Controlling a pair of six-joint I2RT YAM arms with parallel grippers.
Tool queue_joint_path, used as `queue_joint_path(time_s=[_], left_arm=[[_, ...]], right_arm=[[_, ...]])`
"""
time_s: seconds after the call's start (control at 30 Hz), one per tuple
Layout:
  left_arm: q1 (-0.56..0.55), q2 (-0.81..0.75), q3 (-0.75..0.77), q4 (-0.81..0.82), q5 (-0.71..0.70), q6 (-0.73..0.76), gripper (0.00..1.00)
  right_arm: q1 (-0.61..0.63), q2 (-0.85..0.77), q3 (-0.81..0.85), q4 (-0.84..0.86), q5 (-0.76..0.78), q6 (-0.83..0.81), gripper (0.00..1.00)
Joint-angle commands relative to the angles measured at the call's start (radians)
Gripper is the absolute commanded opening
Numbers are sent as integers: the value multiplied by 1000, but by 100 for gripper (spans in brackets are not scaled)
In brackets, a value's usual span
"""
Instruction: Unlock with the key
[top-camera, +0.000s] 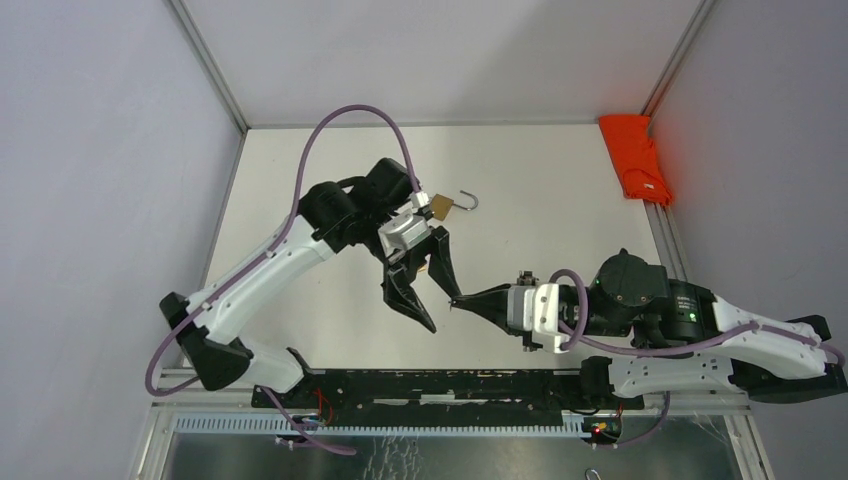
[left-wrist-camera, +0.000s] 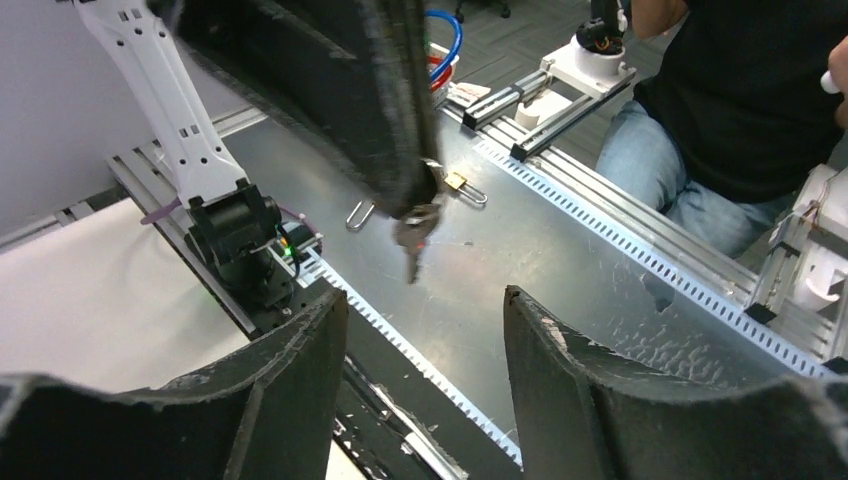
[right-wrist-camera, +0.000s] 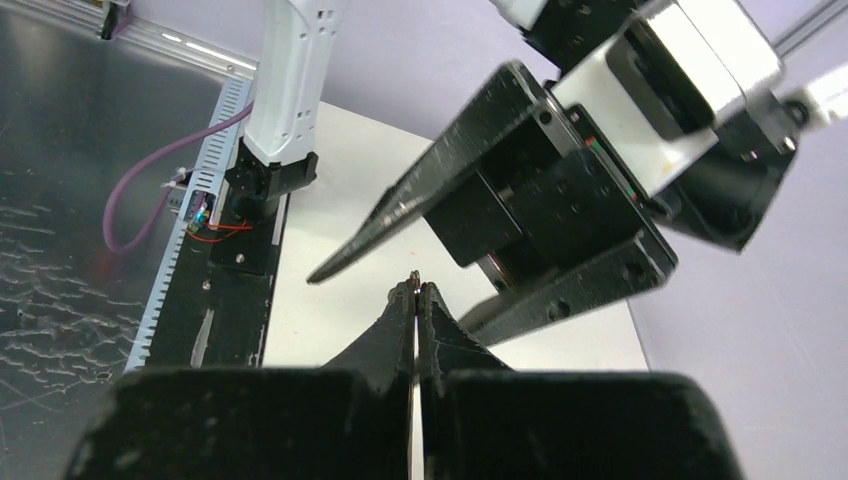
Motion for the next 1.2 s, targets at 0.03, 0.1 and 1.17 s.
queue_joint_path(time_s=[0.03, 0.1, 1.17], left_arm=[[5, 88, 120, -378, 75, 376, 60], [5, 92, 130, -389, 80, 378, 54], [4, 34, 152, -387, 109, 366, 21]], right_arm=[[4, 35, 32, 38, -54, -11, 0], [4, 47, 42, 28, -52, -19, 0], [5, 53, 44, 14, -25, -55, 0]])
